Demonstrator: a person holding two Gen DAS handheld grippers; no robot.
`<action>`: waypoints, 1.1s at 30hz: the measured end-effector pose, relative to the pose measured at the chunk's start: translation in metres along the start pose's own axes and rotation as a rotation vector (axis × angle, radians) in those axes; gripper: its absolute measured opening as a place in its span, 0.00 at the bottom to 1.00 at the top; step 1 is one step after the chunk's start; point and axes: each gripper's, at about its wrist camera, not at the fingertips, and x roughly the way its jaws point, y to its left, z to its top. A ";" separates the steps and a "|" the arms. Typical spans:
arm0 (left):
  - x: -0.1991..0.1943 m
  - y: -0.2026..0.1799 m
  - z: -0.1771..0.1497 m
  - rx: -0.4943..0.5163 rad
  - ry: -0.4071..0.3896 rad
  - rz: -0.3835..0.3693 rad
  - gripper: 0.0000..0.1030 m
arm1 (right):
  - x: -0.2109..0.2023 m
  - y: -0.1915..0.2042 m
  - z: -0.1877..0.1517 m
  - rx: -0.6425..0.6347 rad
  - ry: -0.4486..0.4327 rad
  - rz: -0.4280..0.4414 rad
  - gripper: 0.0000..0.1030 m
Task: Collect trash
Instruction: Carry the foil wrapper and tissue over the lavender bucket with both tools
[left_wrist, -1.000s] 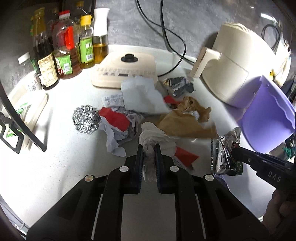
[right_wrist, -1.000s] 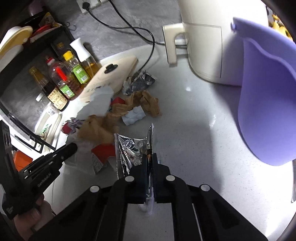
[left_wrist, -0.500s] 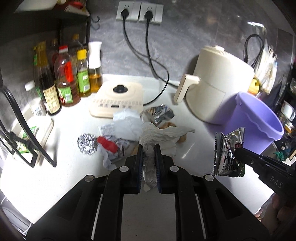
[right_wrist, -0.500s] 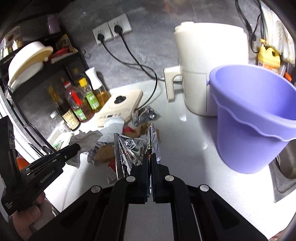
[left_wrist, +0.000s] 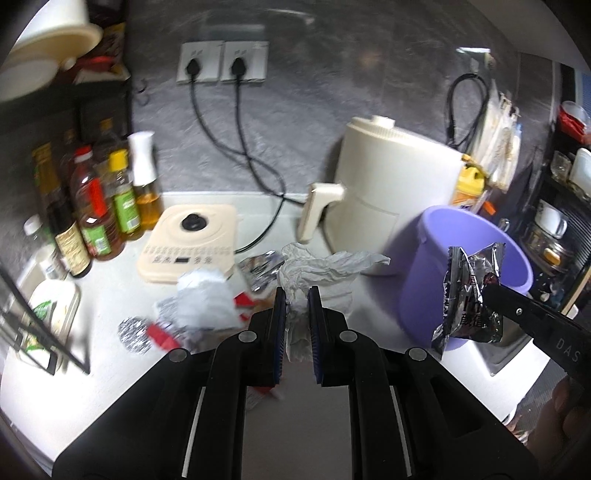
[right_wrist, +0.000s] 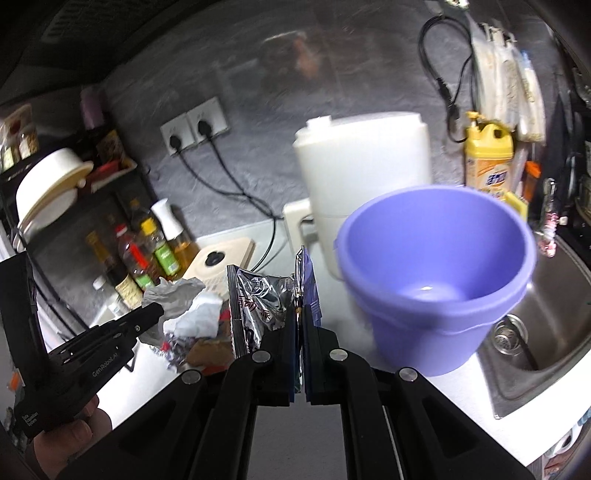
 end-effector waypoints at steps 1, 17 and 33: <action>0.001 -0.004 0.003 0.005 -0.005 -0.009 0.12 | -0.003 -0.003 0.002 0.002 -0.006 -0.005 0.04; 0.022 -0.063 0.040 0.103 -0.036 -0.130 0.12 | -0.027 -0.047 0.029 0.091 -0.116 -0.116 0.04; 0.053 -0.096 0.046 0.141 -0.016 -0.261 0.12 | -0.020 -0.071 0.036 0.159 -0.159 -0.268 0.06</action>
